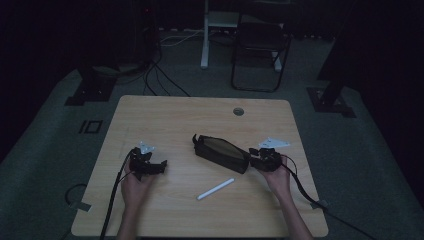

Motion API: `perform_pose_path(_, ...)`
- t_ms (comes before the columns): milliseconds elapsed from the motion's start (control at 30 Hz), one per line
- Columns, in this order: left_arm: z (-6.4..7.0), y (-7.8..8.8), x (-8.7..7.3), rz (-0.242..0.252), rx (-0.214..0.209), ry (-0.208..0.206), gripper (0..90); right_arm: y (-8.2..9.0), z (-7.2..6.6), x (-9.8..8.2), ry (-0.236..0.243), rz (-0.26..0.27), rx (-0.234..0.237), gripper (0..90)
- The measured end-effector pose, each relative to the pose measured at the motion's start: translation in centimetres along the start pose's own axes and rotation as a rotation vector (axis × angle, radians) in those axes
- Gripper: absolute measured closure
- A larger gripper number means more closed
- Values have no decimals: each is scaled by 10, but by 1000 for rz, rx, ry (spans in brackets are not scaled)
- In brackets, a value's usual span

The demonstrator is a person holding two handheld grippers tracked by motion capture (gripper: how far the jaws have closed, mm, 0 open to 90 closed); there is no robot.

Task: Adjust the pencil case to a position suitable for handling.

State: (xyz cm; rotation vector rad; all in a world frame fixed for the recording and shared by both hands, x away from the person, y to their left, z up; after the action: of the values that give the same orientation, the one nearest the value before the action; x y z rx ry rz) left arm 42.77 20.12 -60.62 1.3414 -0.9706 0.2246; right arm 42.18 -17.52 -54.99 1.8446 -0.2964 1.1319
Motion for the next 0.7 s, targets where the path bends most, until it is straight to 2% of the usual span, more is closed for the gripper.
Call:
perform_pose_path(233, 0, 0, 0, 0, 0, 0, 98, -2, -10, 1, 49, -8, 24, 654)
perform_pose_path(400, 0, 0, 0, 0, 0, 0, 98, -5, -12, 3, 59, -12, 15, 527)
perform_pose_path(467, 0, 0, 0, 1, 0, 0, 98, -7, -12, 2, 53, -13, 21, 518)
perform_pose_path(500, 0, 0, 0, 1, 0, 0, 98, -8, -12, 2, 53, -18, 18, 520)
perform_pose_path(600, 0, 0, 0, 1, 0, 0, 97, -11, -14, -2, 74, -43, 30, 615)
perform_pose_path(700, 0, 0, 0, 1, 0, 0, 98, -11, -17, -3, 108, -44, 42, 639)
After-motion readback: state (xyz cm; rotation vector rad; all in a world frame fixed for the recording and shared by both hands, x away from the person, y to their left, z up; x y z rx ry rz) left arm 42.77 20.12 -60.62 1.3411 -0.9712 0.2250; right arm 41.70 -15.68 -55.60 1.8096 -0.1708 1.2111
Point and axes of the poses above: each handheld gripper's, and its own axes: y roughly backward along the jaws, x roughly out of its top, z roughly to its right, the point moved 8 cm from there along -y, roughly forward along the jaws, and after that the axes turned 5 degrees about -y, right-handed, at the moved point
